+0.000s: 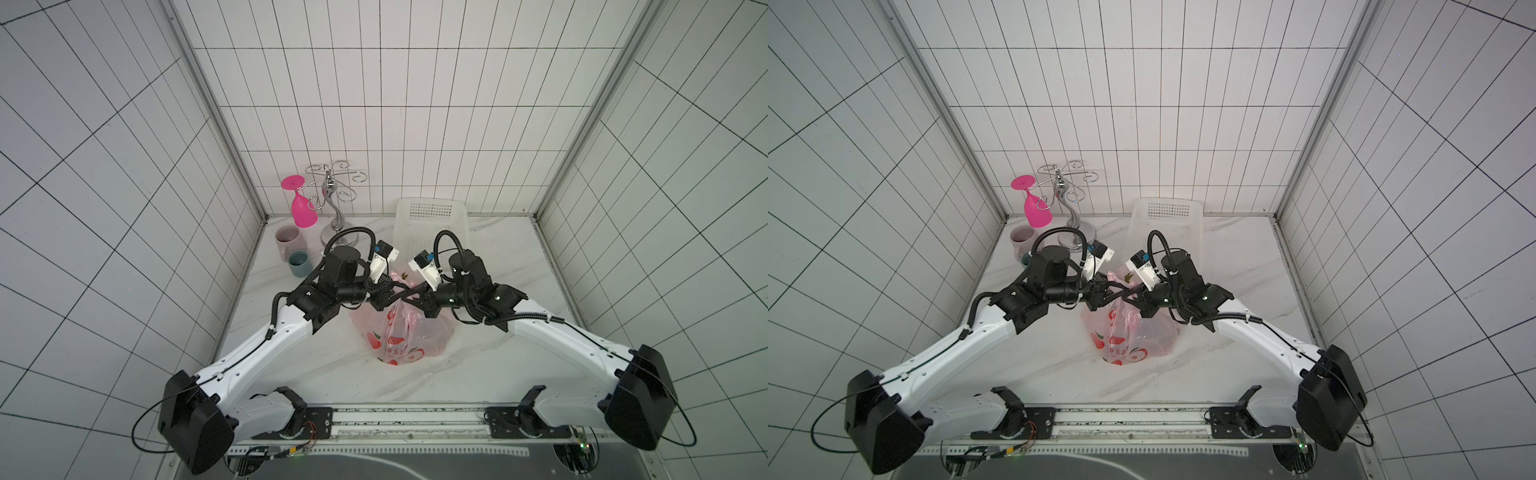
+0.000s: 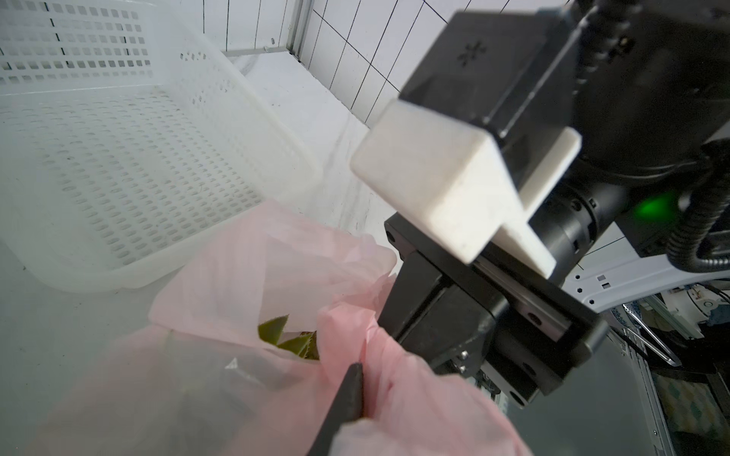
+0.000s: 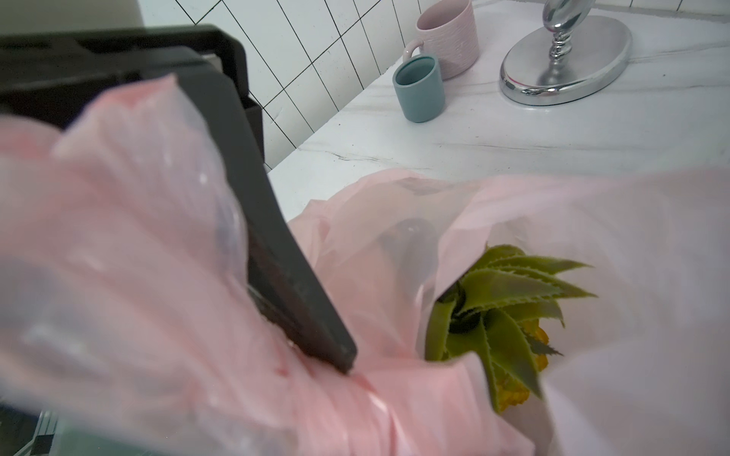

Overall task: Place the pineapple into a plastic bag & tie a knot
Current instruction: Cross the plastic bag at the center of the board.

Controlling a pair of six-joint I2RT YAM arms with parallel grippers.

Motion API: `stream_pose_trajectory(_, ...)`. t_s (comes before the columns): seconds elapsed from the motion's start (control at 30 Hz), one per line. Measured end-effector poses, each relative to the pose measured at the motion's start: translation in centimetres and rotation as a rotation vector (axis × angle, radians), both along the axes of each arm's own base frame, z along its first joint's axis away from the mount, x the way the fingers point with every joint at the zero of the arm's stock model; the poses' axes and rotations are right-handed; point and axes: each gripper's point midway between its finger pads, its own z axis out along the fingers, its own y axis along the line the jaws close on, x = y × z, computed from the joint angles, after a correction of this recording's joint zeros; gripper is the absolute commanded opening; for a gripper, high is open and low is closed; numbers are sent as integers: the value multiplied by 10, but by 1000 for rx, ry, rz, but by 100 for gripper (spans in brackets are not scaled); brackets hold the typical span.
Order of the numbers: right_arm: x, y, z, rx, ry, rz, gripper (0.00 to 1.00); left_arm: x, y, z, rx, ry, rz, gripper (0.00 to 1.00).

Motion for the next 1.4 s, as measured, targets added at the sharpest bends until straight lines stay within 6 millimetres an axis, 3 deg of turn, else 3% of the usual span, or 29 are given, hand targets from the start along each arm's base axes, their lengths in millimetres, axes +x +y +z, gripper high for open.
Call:
stream_pose_trajectory(0.23,-9,3,4,23,17,44,0,11,-4,-12,22,34,26,22)
stream_pose_trajectory(0.5,-20,9,13,61,18,98,0,12,-6,-12,17,54,22,22)
stream_pose_trajectory(0.63,-21,10,14,65,18,105,0,11,-7,-15,12,74,10,13)
stream_pose_trajectory(0.73,-21,10,14,68,17,108,0,9,-9,-16,5,92,-3,0)
stream_pose_trajectory(0.93,-24,11,15,73,24,124,0,7,-11,-14,-19,110,-39,0)
stream_pose_trajectory(0.97,-25,11,14,72,25,126,5,6,-11,-14,-23,114,-46,0)
stream_pose_trajectory(1.1,-29,7,13,61,34,135,48,4,-12,-8,-54,114,-76,0)
stream_pose_trajectory(1.17,-31,3,19,69,24,142,60,5,-12,-2,-78,105,-91,0)
stream_pose_trajectory(1.23,-33,-5,29,83,8,139,66,5,-12,4,-103,92,-109,0)
stream_pose_trajectory(1.4,-27,-27,61,129,-51,104,69,5,-15,14,-153,60,-162,0)
